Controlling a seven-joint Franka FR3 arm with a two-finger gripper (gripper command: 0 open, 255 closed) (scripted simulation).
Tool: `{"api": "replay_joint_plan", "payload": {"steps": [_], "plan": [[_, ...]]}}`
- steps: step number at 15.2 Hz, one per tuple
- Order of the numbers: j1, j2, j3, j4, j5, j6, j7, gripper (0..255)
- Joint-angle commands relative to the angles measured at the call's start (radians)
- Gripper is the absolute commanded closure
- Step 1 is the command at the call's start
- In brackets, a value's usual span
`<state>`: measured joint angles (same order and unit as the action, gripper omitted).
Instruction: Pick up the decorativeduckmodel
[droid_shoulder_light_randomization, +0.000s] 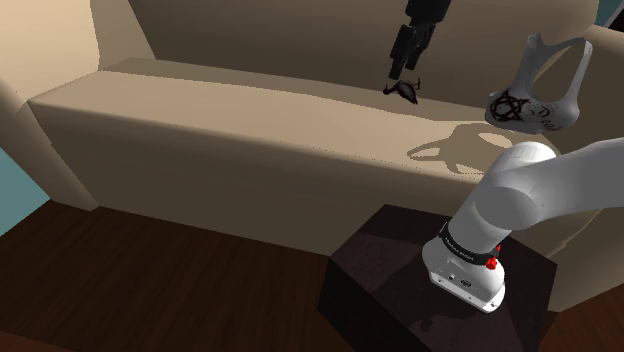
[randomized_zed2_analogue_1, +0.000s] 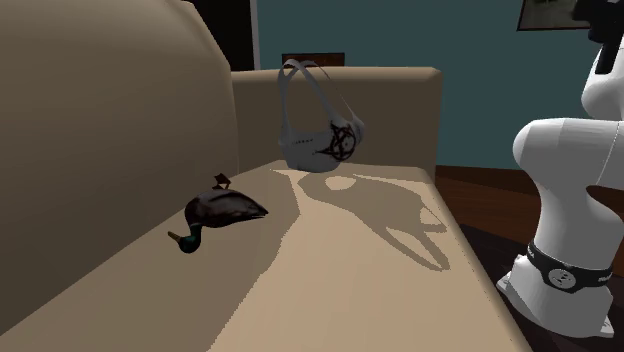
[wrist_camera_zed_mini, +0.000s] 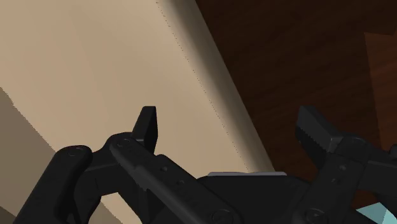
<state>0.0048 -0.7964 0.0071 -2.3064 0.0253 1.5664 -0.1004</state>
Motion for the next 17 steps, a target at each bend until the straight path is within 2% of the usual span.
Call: {"api": "replay_joint_plan", "payload": {"steps": [1,9,17], "plan": [[0.0,0.0,0.0,0.0,0.0,0.0,0.0,0],[-0.054,0.169,-0.125,0.027,-0.109,0.095,-0.14,0],[-0.1,0.388,-0.241,0.12,-0.182,0.186,-0.271,0]]}}
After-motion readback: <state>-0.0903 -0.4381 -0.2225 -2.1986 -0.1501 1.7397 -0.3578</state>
